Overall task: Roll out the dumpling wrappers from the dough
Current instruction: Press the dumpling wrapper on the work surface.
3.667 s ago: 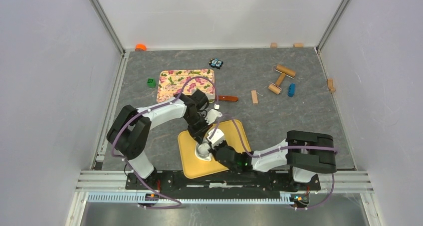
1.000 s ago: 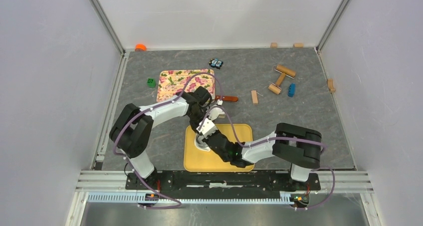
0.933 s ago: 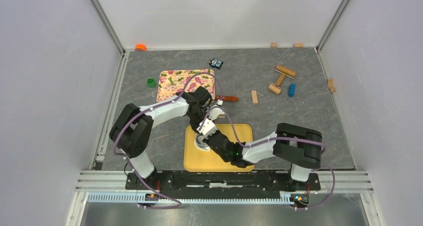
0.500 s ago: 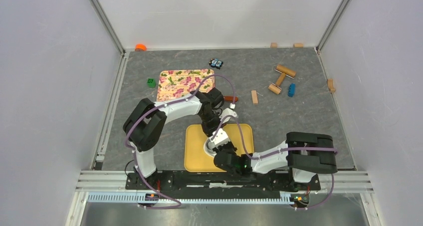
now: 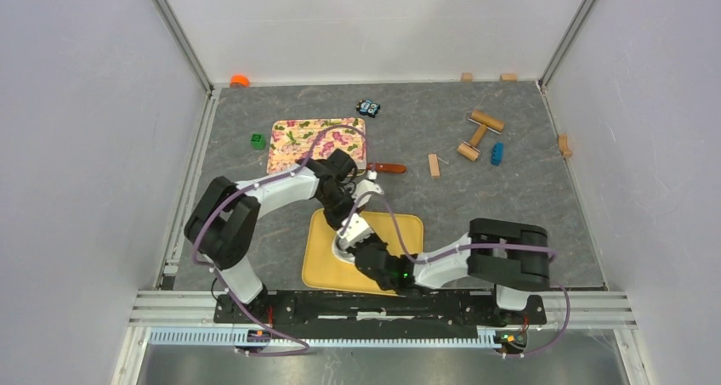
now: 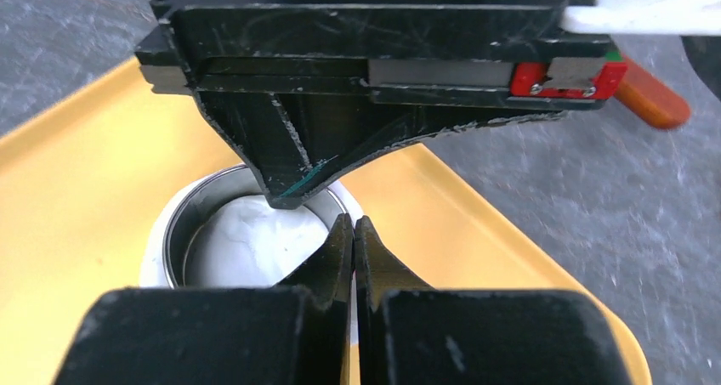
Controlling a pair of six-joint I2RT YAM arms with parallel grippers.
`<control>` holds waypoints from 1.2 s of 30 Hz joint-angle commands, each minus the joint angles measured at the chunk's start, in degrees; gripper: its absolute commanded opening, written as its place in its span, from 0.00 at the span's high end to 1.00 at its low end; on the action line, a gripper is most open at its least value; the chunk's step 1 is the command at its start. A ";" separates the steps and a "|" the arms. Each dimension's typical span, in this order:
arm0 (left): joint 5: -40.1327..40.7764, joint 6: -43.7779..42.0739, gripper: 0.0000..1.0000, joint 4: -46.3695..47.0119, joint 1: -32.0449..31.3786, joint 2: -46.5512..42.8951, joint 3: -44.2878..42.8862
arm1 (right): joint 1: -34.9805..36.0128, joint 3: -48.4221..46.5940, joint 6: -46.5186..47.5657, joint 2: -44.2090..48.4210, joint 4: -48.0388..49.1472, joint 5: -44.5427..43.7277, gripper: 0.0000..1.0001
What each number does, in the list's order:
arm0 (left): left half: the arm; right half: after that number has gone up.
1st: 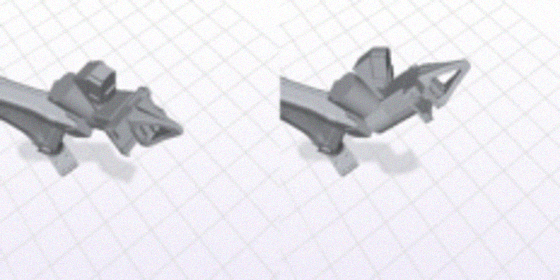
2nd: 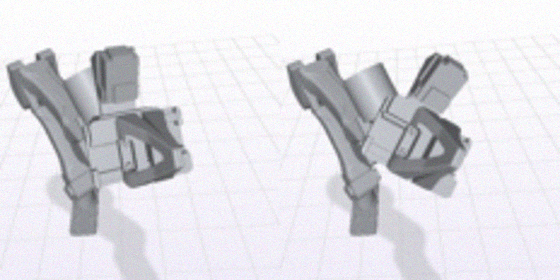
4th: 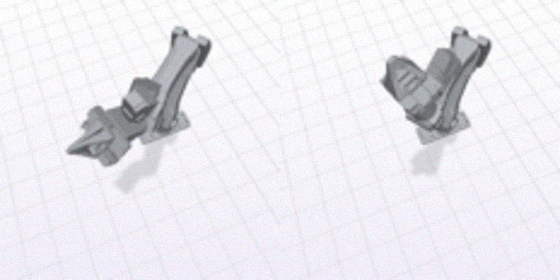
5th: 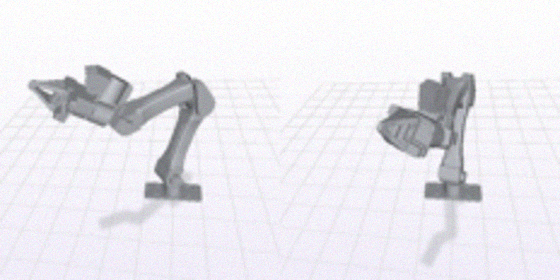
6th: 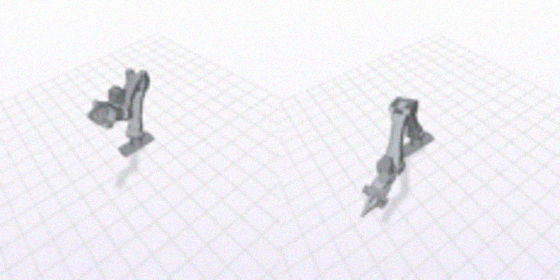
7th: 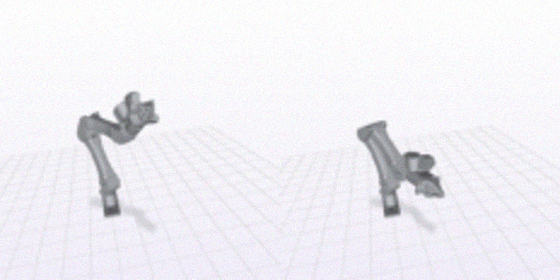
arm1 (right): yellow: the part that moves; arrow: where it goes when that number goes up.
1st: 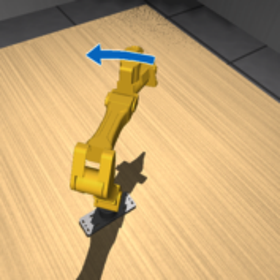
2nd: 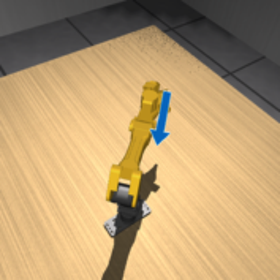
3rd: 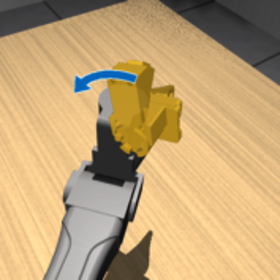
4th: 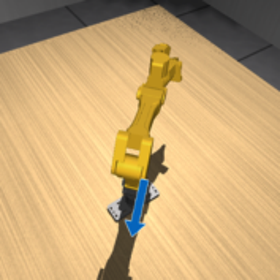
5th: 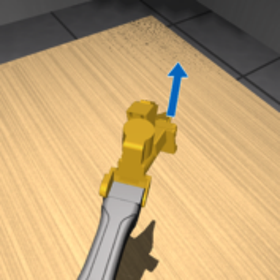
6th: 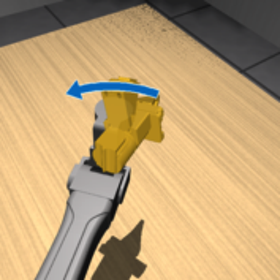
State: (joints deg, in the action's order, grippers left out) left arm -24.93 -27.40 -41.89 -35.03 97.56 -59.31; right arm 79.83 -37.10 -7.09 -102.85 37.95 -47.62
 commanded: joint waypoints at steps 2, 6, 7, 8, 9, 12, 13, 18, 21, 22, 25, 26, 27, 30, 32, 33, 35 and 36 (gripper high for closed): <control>7.10 0.08 0.98 3.13 -7.95 7.69 -3.49 | -0.55 14.45 -8.86 8.25 -19.48 -3.47 1.00; 5.35 0.25 0.98 4.10 -12.13 8.72 -6.45 | -0.58 18.86 -15.22 11.64 -25.49 -5.73 1.00; 6.65 -0.18 0.98 4.83 -12.17 8.50 -6.05 | -0.53 18.92 -15.18 11.06 -24.63 -5.64 1.00; 9.40 -0.75 0.98 5.89 -12.13 8.09 -5.22 | -0.47 18.25 -14.35 10.15 -22.93 -5.57 1.00; 12.16 -1.77 0.98 7.10 -12.02 7.19 -3.56 | -0.47 16.96 -13.14 8.17 -21.21 -5.48 1.00; 20.61 -5.20 0.98 13.52 -9.71 2.62 4.01 | -0.40 9.44 -5.97 1.03 -13.08 -3.97 1.00; 22.78 -6.08 0.98 15.37 -8.49 1.25 6.72 | -0.30 6.63 -3.18 -0.92 -10.66 -2.42 1.00; 23.79 -6.87 0.98 15.46 0.41 -3.48 11.89 | 0.06 0.73 3.36 -4.37 -2.99 2.20 1.00; 20.33 -5.79 0.98 15.53 0.42 -4.14 11.59 | -0.63 3.67 2.36 -2.54 -4.60 -0.21 1.00; 18.06 -4.71 0.98 15.37 -0.26 -3.63 10.57 | -0.97 5.75 1.16 -1.44 -6.02 -1.28 1.00; 14.85 -1.80 0.98 15.09 -4.88 -1.33 5.85 | -1.48 13.45 -4.34 3.27 -10.68 -4.98 1.00; 13.86 -1.08 0.98 15.08 -7.03 -0.47 4.27 | -1.53 15.44 -6.88 5.06 -13.27 -6.12 1.00; 12.66 -0.61 0.98 14.97 -8.65 0.21 3.12 | -1.68 17.54 -9.05 6.52 -16.03 -7.13 1.00; 9.56 0.03 0.98 14.21 -11.91 1.39 0.51 | -1.65 21.72 -14.27 9.64 -19.22 -8.07 1.00; 11.14 -0.42 0.98 13.57 -11.92 1.67 0.14 | -1.69 21.54 -14.21 9.03 -18.25 -7.44 1.00; 13.38 -1.12 0.98 13.53 -11.83 1.41 0.62 | -1.70 20.38 -13.26 7.81 -17.14 -7.21 1.00; 16.16 -2.32 0.98 14.25 -10.58 -0.34 3.45 | -1.65 16.06 -8.66 4.27 -13.28 -6.02 1.00; 16.86 -2.73 0.98 14.37 -9.26 -1.52 4.75 | -1.70 13.13 -6.20 2.43 -10.96 -4.94 1.00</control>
State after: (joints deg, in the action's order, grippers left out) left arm -18.46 -27.49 -24.03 -48.16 97.91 -58.89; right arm 78.56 -22.20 -18.94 -92.03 39.94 -53.67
